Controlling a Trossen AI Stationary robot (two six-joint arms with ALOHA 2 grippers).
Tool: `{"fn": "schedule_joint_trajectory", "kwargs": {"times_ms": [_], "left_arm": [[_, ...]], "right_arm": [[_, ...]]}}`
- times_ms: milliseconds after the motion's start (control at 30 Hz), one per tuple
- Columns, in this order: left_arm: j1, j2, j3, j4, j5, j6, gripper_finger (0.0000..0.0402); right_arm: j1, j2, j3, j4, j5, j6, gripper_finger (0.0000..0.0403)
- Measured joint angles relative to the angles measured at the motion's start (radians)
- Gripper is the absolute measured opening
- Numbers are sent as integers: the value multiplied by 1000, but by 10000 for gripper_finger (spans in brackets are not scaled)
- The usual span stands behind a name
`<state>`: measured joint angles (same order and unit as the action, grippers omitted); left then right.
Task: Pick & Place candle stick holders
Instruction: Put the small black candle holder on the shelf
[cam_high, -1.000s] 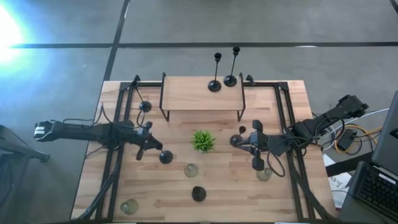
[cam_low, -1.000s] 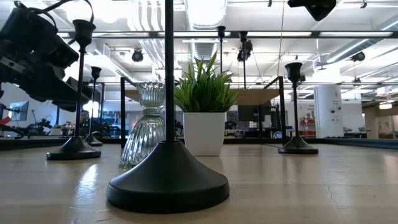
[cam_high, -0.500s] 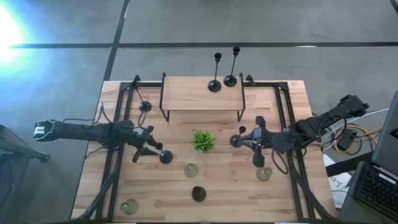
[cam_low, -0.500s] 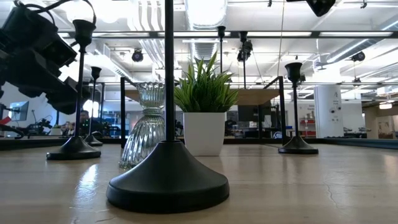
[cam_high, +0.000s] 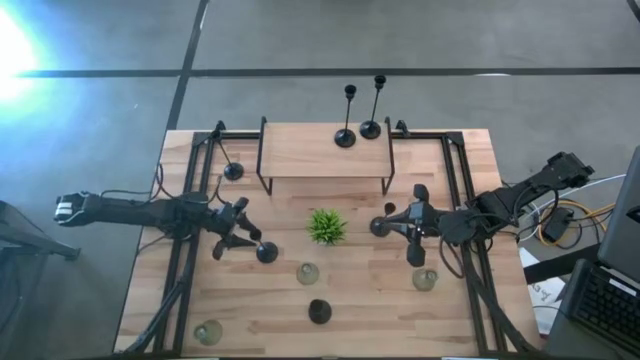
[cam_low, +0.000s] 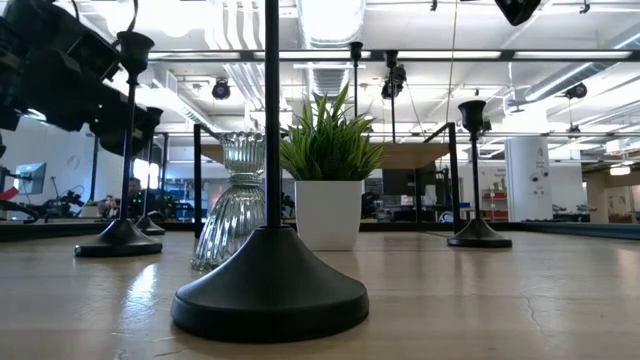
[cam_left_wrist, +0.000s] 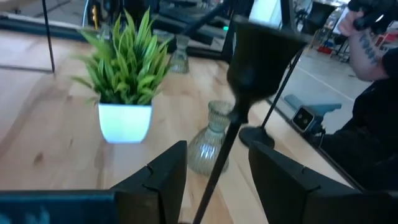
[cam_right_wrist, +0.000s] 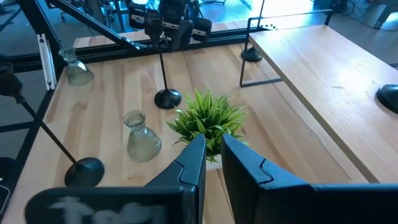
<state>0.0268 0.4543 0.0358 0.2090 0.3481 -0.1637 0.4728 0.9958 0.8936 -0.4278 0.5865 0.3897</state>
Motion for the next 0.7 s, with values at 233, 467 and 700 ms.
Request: {"fn": "schedule_joint_trajectory", "kwargs": {"times_ms": [233, 467, 700], "left_arm": [[-17, 17, 1, 25, -1, 0, 177], [-36, 76, 1, 103, -3, 6, 177], [-53, 146, 1, 143, -4, 6, 177]], "right_arm": [[0, 0, 0, 0, 0, 0, 43], [0, 0, 0, -1, 19, 0, 43], [0, 0, 0, 0, 20, 0, 43]]}}
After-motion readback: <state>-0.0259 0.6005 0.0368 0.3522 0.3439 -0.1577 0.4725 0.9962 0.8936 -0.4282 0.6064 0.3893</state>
